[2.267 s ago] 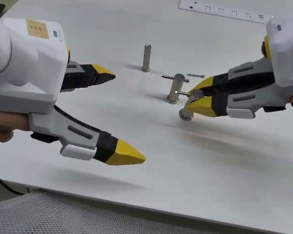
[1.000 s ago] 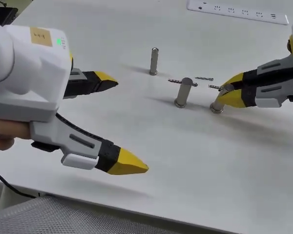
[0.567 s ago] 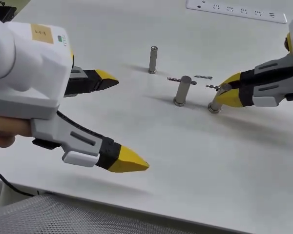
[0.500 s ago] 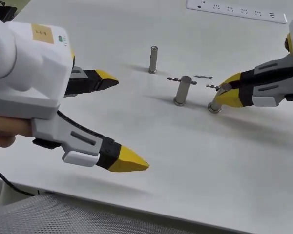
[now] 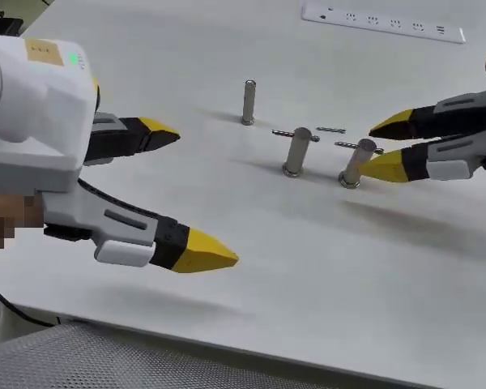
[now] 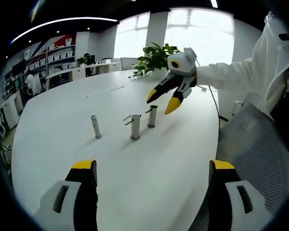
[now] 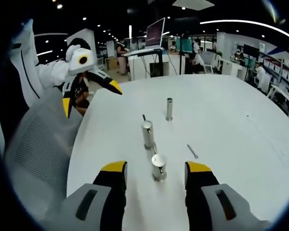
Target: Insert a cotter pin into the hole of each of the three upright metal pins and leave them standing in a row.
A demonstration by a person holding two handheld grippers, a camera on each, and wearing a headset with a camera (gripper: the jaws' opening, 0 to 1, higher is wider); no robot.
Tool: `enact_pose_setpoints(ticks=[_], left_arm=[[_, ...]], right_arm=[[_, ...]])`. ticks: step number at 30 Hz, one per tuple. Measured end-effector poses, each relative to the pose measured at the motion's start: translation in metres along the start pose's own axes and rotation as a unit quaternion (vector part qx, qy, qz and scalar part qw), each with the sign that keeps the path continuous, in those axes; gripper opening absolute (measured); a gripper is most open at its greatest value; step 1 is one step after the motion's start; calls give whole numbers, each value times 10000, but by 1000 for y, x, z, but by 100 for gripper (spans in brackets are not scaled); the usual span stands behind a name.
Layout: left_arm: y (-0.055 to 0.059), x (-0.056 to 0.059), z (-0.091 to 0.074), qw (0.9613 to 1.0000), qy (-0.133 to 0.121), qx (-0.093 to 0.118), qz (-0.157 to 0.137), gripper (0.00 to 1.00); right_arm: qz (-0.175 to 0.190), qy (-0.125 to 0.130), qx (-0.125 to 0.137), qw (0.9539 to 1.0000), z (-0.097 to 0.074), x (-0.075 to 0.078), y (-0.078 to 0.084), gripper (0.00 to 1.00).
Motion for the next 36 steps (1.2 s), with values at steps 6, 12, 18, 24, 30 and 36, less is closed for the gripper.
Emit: enact_pose_setpoints(ticks=[6, 12, 18, 24, 30, 36], left_arm=[[0, -3, -1, 9999, -12, 99, -100, 96], [-1, -10, -3, 9991, -120, 250, -329, 92], [-2, -18, -7, 9987, -135, 309, -384, 96], [0, -24, -10, 9986, -132, 317, -411, 96], [-2, -35, -10, 9974, -219, 427, -545, 95], [-12, -50, -4, 9941, -409, 660, -759, 95]], right_arm=[[424, 431, 230, 9979, -15, -10, 3, 56], [492, 518, 402, 9966, -22, -31, 8, 58], [983, 515, 589, 9921, -25, -47, 13, 80], [968, 660, 658, 9909, -30, -55, 17, 87], [1227, 664, 763, 9873, -30, -62, 20, 98], [1251, 636, 627, 9881, -26, -70, 25, 98]])
Point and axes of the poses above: the centre of the closed fingertips' face, and the gripper's own axes: z roughly forward along the fingers, x roughly to its right, y roughly out of its underside, the point moved 6 cm from there along -z, roughly backward along the fingers, and after that the axes turned 14 degrees about -y, right-handed, at the moved point
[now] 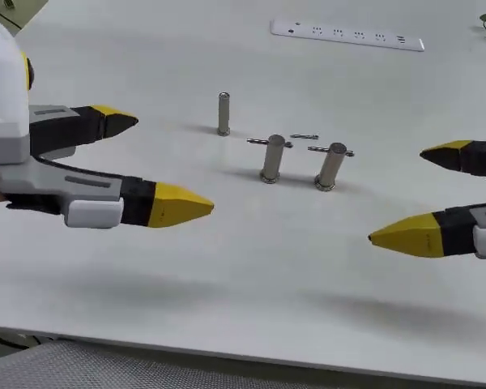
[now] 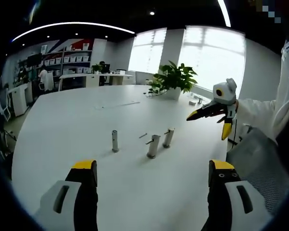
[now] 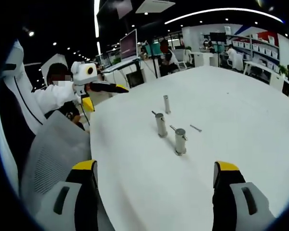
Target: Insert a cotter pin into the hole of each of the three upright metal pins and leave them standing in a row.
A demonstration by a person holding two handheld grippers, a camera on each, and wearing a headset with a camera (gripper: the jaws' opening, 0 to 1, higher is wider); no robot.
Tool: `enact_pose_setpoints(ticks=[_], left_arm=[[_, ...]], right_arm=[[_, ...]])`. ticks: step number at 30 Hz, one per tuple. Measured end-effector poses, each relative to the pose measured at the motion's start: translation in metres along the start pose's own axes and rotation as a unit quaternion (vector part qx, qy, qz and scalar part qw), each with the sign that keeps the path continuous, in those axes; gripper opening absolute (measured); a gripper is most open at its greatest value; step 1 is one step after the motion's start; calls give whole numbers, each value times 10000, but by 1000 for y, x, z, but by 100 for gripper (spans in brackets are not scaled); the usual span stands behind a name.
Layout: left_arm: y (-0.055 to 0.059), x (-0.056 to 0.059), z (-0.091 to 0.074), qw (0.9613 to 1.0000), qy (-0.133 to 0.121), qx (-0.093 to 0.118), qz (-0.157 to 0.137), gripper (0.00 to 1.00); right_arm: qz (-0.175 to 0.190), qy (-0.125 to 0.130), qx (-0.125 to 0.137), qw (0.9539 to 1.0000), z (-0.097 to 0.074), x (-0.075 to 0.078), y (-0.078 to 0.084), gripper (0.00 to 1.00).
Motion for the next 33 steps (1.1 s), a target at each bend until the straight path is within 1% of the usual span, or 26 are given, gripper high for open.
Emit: enact_pose_setpoints(ticks=[2, 3, 4, 5, 9, 12, 14, 16, 17, 18, 19, 21, 23, 24, 25, 27, 28, 29, 33], left_arm=[[-7, -5, 5, 9997, -158, 145, -85, 92], [-11, -7, 7, 9993, -238, 267, -127, 89], [-18, -10, 11, 9983, -342, 437, -202, 87], [-21, -12, 13, 9978, -378, 489, -243, 84], [-34, -16, 28, 9968, -475, 616, -163, 81], [-39, -18, 40, 9964, -519, 666, -93, 76], [-41, -21, 48, 9962, -543, 674, -94, 70], [-41, -25, 58, 9961, -596, 643, -88, 63], [-40, -28, 64, 9962, -652, 561, -100, 58], [-40, -29, 67, 9960, -690, 561, -113, 55], [-38, -32, 73, 9960, -714, 526, -144, 52], [-35, -36, 81, 9961, -755, 420, -194, 45], [-32, -38, 87, 9961, -792, 361, -149, 40], [-33, -33, 88, 9963, -792, 314, -124, 38], [-32, -33, 90, 9964, -790, 275, -102, 37], [-27, -34, 96, 9966, -807, 156, 95, 33], [-23, -35, 99, 9964, -810, 18, 238, 31], [-22, -35, 104, 9963, -819, -18, 260, 29], [-20, -35, 116, 9964, -777, -88, 326, 25]], right_arm=[[-48, 4, -83, 10000, 1, -2, 3, 98], [-66, 1, -124, 9999, 1, -4, 4, 98], [-68, -6, -149, 9999, 2, -5, 5, 98], [-62, -3, -151, 9999, 2, -7, 6, 98], [-29, -35, -94, 9999, 2, -12, 7, 98], [9, -37, -74, 10000, 2, -13, 8, 98], [25, -27, -83, 10000, 1, -14, 9, 98], [50, -7, -81, 10000, 0, -14, 10, 98], [45, -4, -70, 10000, -1, -14, 10, 98], [33, -2, -45, 10000, -1, -14, 10, 98], [21, -13, -9, 10000, -1, -15, 10, 97], [94, -57, 167, 9998, -3, -16, 9, 98], [122, -42, 208, 9997, -3, -16, 9, 97], [125, -24, 200, 9997, -4, -16, 9, 97], [128, -7, 193, 9997, -4, -16, 10, 96], [159, -6, 216, 9996, -5, -17, 11, 96], [189, -26, 235, 9995, -5, -17, 11, 96], [201, -36, 257, 9995, -6, -17, 12, 96], [289, -22, 352, 9990, -8, -17, 14, 95]])
Point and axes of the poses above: the centre of the closed fingertips' face, and the gripper's own axes: z roughly forward along the fingers, x roughly to its right, y roughly out of its underside, the point moved 6 cm from there along -z, roughly backward along the fingers, and after that the axes turned 14 degrees about -y, right-handed, at the moved point
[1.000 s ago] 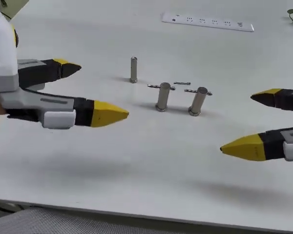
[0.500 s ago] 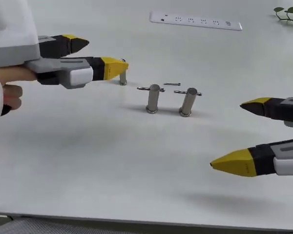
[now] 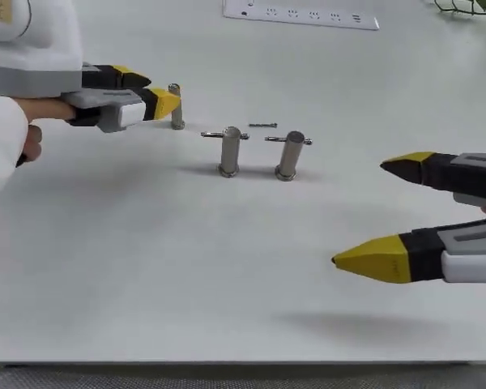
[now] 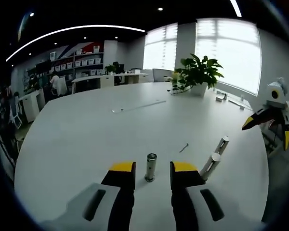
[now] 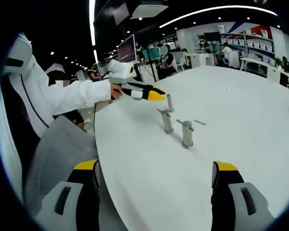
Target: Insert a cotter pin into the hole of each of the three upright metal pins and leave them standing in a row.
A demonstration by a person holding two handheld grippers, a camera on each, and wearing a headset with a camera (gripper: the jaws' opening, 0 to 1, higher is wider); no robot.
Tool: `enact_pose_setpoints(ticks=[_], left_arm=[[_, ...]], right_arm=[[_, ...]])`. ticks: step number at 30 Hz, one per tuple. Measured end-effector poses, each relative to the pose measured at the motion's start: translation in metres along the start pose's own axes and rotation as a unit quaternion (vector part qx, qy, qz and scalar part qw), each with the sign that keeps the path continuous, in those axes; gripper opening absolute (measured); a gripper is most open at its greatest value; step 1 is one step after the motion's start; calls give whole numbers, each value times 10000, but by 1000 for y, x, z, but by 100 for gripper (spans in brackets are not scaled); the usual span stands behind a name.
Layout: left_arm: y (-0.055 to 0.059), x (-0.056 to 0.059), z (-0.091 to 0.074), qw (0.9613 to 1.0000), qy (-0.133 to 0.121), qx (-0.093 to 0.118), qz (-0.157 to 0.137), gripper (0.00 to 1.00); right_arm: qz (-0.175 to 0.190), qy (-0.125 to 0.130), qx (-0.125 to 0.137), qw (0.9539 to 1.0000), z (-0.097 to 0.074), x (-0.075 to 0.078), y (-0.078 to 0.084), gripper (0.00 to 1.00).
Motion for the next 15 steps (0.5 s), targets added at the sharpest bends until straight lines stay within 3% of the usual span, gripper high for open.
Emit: enact_pose_setpoints(ticks=[7, 10, 15], left_arm=[[2, 2, 15, 9991, 18, -161, 403, 15], [4, 4, 17, 9988, 65, -236, 434, 20], [5, 4, 18, 9983, 56, -239, 521, 13]], right_arm=[[65, 3, -18, 10000, 1, 1, 2, 95], [87, -9, 3, 10000, 1, 2, 1, 92], [82, -5, 16, 10000, 0, 6, -1, 92]])
Point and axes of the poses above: the centre of the closed fingertips' face, and the gripper's own axes: z roughly forward along the fingers, x roughly to its right, y roughly out of its underside, the point moved 6 cm from there along -z, roughly backward along the fingers, and after that the axes turned 14 degrees about -y, right-handed, at the moved point
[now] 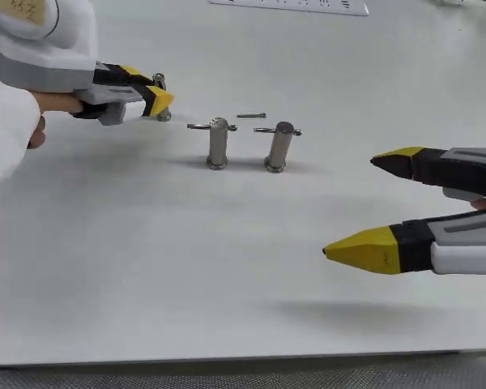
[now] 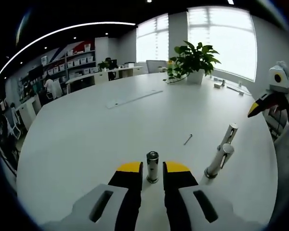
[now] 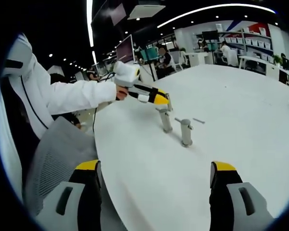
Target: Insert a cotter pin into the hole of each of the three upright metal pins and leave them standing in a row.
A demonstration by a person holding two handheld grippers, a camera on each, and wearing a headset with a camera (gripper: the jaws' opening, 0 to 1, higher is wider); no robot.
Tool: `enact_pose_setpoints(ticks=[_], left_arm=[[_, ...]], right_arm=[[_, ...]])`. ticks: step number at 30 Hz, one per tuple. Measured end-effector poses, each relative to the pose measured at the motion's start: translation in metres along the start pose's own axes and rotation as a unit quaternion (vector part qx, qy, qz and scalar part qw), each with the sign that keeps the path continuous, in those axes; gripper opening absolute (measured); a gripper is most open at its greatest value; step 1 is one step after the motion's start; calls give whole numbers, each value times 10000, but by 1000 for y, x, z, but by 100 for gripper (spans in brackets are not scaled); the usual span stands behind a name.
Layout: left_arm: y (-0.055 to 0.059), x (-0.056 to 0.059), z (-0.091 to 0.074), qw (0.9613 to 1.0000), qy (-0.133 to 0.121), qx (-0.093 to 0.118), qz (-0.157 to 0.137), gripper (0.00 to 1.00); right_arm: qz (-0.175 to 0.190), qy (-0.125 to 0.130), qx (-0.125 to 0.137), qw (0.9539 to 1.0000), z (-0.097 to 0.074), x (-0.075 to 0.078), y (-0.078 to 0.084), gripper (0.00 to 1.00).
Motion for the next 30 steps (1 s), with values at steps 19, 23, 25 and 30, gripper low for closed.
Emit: enact_pose_setpoints(ticks=[19, 23, 25, 30], left_arm=[[4, -7, 3, 9997, -20, -196, -154, 6], [5, -9, -2, 9996, -118, -246, -122, 6], [6, -10, -6, 9995, -149, -268, -126, 5], [5, -11, -24, 9992, -307, -233, -141, 5]], right_arm=[[-6, -87, -74, 9999, 3, -1, 2, 91], [-40, -63, -125, 9999, 2, 1, 1, 91], [-65, -60, -104, 9999, 1, 2, -1, 91], [-121, -44, -68, 9999, 2, 3, -4, 91]])
Point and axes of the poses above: the centre of the closed fingertips' face, and the gripper's own axes: z roughly forward along the fingers, x roughly to its right, y roughly out of its underside, the point moved 6 cm from there along -z, roughly backward along the fingers, and after that the axes turned 14 degrees about -y, right-handed, at the moved point
